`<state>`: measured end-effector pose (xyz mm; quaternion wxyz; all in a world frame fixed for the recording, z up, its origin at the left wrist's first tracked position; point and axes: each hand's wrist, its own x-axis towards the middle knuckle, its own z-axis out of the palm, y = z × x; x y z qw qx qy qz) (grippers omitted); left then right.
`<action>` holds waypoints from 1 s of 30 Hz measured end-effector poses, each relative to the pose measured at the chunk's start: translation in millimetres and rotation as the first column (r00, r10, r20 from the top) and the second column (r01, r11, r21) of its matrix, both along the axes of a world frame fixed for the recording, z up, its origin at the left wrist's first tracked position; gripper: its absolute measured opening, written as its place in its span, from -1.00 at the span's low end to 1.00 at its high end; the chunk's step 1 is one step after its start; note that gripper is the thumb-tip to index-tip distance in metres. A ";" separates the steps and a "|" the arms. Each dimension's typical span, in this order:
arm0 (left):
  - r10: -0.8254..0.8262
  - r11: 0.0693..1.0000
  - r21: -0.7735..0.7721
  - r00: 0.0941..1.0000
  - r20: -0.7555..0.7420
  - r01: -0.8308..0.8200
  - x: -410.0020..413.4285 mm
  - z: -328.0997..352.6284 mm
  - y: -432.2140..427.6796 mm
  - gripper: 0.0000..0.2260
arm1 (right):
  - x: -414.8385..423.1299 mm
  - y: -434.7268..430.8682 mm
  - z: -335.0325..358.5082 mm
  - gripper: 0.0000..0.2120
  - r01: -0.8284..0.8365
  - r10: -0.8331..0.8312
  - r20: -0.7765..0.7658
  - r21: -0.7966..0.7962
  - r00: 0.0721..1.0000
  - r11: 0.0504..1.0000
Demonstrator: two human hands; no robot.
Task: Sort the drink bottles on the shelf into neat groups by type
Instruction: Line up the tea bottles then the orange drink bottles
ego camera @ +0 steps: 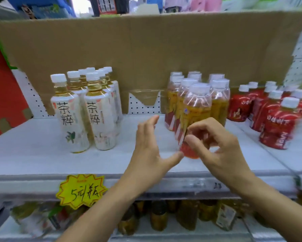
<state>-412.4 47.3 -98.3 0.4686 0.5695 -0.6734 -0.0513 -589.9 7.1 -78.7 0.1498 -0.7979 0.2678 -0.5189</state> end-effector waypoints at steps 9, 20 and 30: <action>0.060 0.996 -0.053 0.966 -0.253 -0.076 -81.2 22.6 -69.2 -0.08 | -53.1 -78.9 9.4 -0.41 0.177 -0.232 0.153 0.306 0.961 0.935; 0.334 0.940 -0.009 0.926 -0.178 -0.341 12.3 25.4 -71.0 -0.08 | -56.0 -117.3 22.8 -0.12 0.246 -0.256 -0.003 0.286 0.967 0.926; 0.350 0.896 -0.408 0.845 0.404 -0.176 -24.3 86.6 -80.9 -0.26 | -69.7 -131.5 72.1 -0.19 0.522 -0.524 -0.066 -0.049 0.849 0.852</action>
